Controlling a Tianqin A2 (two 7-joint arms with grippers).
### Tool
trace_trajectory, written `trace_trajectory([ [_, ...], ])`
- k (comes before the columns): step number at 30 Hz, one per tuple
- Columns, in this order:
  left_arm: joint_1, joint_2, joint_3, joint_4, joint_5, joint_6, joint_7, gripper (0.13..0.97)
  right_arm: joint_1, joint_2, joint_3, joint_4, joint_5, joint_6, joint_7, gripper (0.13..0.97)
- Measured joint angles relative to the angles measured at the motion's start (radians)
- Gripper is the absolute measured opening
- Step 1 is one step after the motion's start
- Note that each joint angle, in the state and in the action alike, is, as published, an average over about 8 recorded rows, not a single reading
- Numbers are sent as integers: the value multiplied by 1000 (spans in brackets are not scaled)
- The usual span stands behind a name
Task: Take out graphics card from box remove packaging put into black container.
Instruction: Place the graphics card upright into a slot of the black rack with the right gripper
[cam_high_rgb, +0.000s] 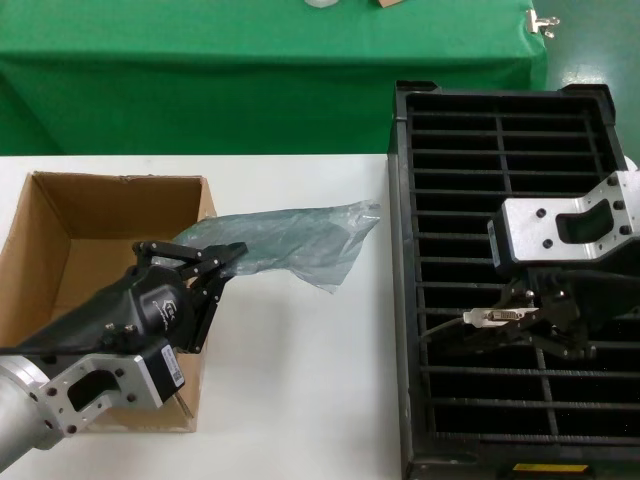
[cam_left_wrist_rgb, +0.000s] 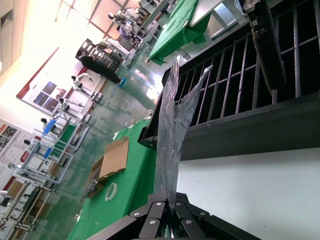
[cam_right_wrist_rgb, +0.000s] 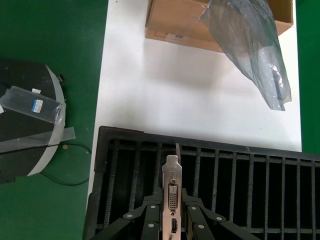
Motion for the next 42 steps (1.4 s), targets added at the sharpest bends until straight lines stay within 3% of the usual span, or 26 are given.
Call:
trace_trajectory([
  [31,0,0,0,0,0,0,0,139,-2,1,0,-1,-3,0,-4,189],
  [37,0,0,0,0,0,0,0,139,-7,2,0,-8,-46,0,-66,189],
  [42,0,0,0,0,0,0,0,139,-7,9,0,-18,-106,0,-187,189],
])
